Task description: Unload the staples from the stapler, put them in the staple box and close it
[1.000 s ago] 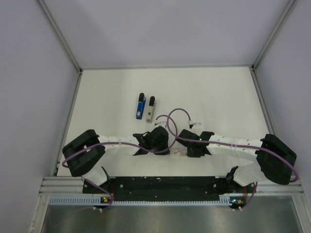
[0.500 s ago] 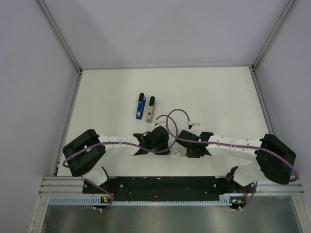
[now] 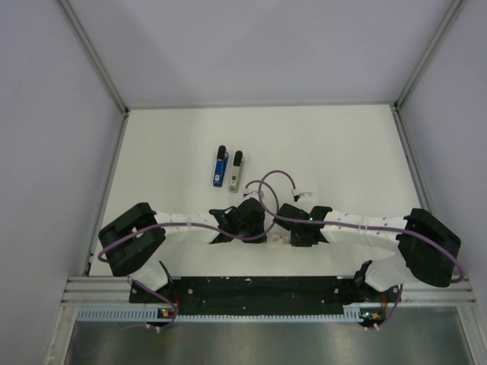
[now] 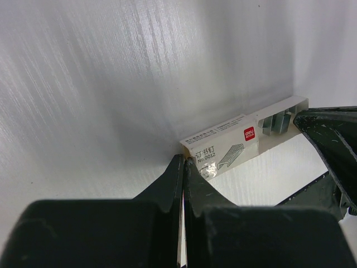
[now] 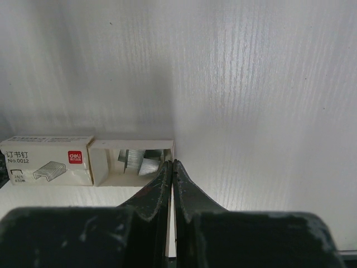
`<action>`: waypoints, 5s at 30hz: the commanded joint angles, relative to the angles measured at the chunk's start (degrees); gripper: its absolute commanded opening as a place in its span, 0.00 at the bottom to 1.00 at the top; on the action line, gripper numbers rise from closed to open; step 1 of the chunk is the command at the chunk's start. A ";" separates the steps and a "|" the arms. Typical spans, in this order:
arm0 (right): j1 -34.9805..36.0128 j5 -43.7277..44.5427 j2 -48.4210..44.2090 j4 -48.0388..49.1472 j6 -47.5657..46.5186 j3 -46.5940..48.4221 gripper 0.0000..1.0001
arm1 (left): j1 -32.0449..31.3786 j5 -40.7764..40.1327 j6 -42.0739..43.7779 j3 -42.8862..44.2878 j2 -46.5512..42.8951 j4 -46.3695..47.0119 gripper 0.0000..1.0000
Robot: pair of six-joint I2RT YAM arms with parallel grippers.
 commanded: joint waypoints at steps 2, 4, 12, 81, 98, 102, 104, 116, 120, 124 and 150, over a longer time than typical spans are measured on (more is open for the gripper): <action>0.72 1.65 0.78 0.95 0.29 2.95 0.00 | -0.43 -0.47 0.51 1.61 0.29 0.72 0.00; 0.80 1.73 0.70 0.95 0.20 3.04 0.00 | -0.43 -0.39 0.51 1.62 0.20 0.72 0.00; 0.63 2.09 0.87 1.13 0.12 3.22 0.00 | -0.52 -0.21 0.51 1.88 0.47 0.72 0.00; 0.63 -1.43 0.34 5.87 10.14 1.37 0.00 | -1.31 -10.05 -6.43 -3.83 -7.44 1.51 0.00; 0.72 -1.78 3.42 6.57 10.75 3.83 0.00 | -4.12 -13.40 -8.81 -4.19 -6.04 4.33 0.00; 0.80 -1.87 4.56 7.37 9.17 4.89 0.00 | -4.12 -12.96 -8.28 -3.66 -5.34 4.15 0.00; 0.72 -0.82 4.82 7.45 8.12 5.41 0.00 | -4.21 -12.34 -7.93 -3.48 -4.98 4.24 0.00; 0.72 -3.53 3.42 16.77 -7.35 4.01 0.00 | -4.03 -8.12 -3.01 -1.99 -1.47 5.64 0.00; 0.72 -5.12 4.03 18.17 -7.88 3.48 0.00 | -3.95 -7.51 -2.48 -2.25 -0.94 6.79 0.00; 0.72 -4.95 4.21 18.09 -7.62 3.22 0.02 | -3.94 -7.42 -2.39 -1.81 -0.41 6.35 0.00; -0.78 -0.81 -4.93 8.42 -5.69 -0.64 0.25 | -3.59 -7.59 -2.57 -0.93 -0.23 4.33 0.00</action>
